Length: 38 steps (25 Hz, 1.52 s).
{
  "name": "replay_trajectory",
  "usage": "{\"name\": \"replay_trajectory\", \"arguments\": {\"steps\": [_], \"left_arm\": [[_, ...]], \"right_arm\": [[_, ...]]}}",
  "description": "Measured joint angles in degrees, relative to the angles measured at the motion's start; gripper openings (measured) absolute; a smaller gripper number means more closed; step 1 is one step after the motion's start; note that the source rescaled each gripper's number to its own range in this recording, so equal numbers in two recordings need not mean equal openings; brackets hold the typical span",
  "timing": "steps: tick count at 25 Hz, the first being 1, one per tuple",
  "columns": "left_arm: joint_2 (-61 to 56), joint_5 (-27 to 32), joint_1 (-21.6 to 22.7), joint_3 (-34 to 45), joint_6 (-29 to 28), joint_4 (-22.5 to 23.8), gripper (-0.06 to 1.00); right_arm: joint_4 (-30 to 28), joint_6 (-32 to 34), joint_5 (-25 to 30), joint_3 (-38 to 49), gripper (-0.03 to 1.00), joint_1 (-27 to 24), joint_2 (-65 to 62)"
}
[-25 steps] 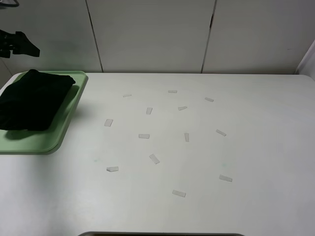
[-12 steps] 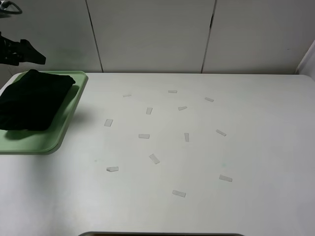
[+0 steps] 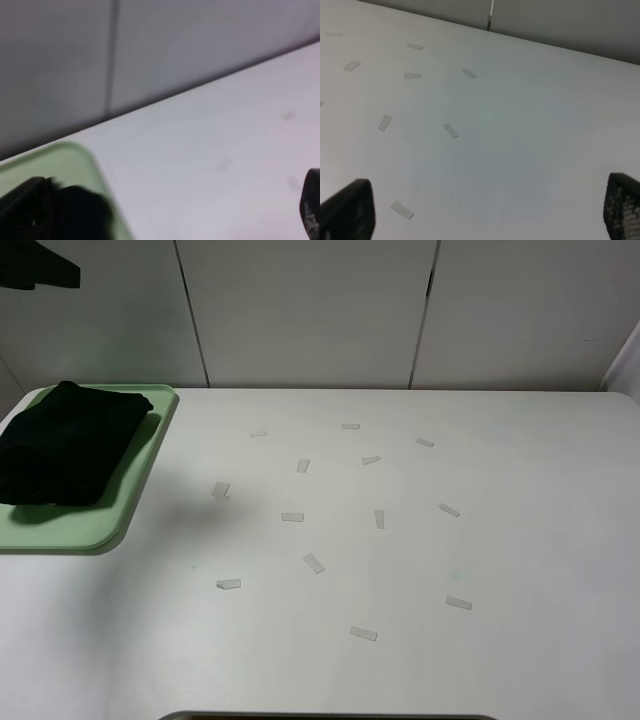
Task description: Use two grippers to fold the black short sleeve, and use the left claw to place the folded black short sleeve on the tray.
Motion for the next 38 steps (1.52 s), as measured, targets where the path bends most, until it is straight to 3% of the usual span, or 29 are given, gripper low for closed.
{"name": "replay_trajectory", "arguments": {"steps": [5, 8, 14, 21, 28, 31, 33, 35, 38], "left_arm": [[-3.62, 11.87, 0.0, 0.12, -1.21, 0.0, 1.0], [-7.11, 13.29, 0.0, 0.12, -3.06, 0.07, 1.0], [-18.54, 8.91, 0.0, 0.39, -5.49, 0.91, 1.0], [-31.19, 6.27, -0.06, 0.47, -14.12, 7.59, 1.0], [-42.22, -1.95, -6.14, 9.33, -20.85, 16.11, 1.0], [-47.96, -9.42, -10.98, 16.31, -27.61, 23.01, 1.0], [-53.03, -14.49, -14.98, 20.2, -35.68, 32.17, 1.0], [-58.1, -17.5, -18.32, 23.25, -47.1, 43.93, 1.0], [-66.21, -17.54, -22.79, 26.39, -69.4, 62.34, 1.0]], "right_arm": [[0.0, 0.0, 0.0, 0.0, 1.0, 0.0, 0.0], [0.0, 0.0, 0.0, 0.0, 1.0, 0.0, 0.0], [0.0, 0.0, 0.0, 0.0, 1.0, 0.0, 0.0], [0.0, 0.0, 0.0, 0.0, 1.0, 0.0, 0.0], [0.0, 0.0, 0.0, 0.0, 1.0, 0.0, 0.0], [0.0, 0.0, 0.0, 0.0, 1.0, 0.0, 0.0], [0.0, 0.0, 0.0, 0.0, 1.0, 0.0, 0.0], [0.0, 0.0, 0.0, 0.0, 1.0, 0.0, 0.0], [0.0, 0.0, 0.0, 0.0, 1.0, 0.0, 0.0]]}}
